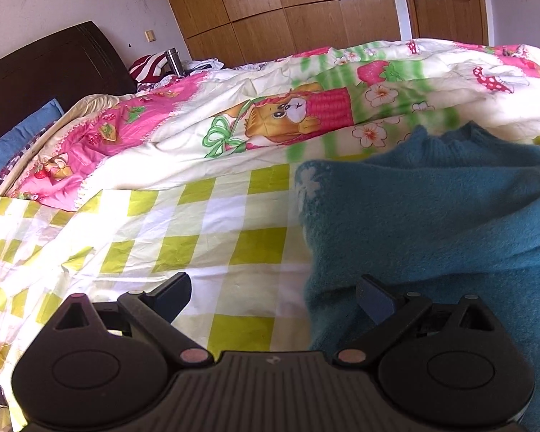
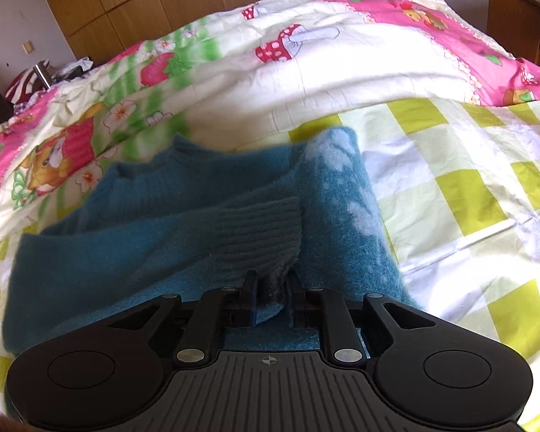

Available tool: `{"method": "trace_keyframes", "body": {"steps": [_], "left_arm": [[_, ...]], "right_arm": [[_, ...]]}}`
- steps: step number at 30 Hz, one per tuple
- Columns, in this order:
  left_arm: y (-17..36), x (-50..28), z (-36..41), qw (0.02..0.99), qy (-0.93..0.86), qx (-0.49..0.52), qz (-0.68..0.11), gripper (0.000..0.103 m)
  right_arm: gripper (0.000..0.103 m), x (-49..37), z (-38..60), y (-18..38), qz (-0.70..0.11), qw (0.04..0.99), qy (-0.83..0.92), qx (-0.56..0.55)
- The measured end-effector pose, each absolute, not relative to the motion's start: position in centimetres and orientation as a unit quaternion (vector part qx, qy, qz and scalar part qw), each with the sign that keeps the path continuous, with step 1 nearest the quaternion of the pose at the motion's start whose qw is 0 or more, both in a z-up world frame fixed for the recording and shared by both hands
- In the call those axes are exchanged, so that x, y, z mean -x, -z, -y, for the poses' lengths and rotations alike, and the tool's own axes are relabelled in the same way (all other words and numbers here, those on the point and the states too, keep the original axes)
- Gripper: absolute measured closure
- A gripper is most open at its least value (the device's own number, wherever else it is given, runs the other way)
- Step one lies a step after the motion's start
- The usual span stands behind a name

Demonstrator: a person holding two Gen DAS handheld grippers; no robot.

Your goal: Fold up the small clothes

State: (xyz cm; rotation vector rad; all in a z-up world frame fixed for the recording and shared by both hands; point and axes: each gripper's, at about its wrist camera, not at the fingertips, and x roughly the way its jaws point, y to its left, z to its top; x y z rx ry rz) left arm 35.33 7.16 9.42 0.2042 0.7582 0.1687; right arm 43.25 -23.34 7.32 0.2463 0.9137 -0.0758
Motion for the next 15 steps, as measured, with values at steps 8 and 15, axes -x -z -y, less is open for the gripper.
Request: {"method": "trace_keyframes", "body": {"steps": [8,15], "left_arm": [[-11.8,-36.3,-7.2,0.937,-0.080,-0.081,-0.331,0.000],[-6.8,-41.3,-6.8,0.908,-0.088,-0.130,-0.388,0.000]], "right_arm": [[0.078,-40.7,20.0,-11.7,-0.333,0.943,0.019,0.000],[0.077,-43.6,16.0,-7.1,-0.442,0.892,-0.095,-0.001]]}}
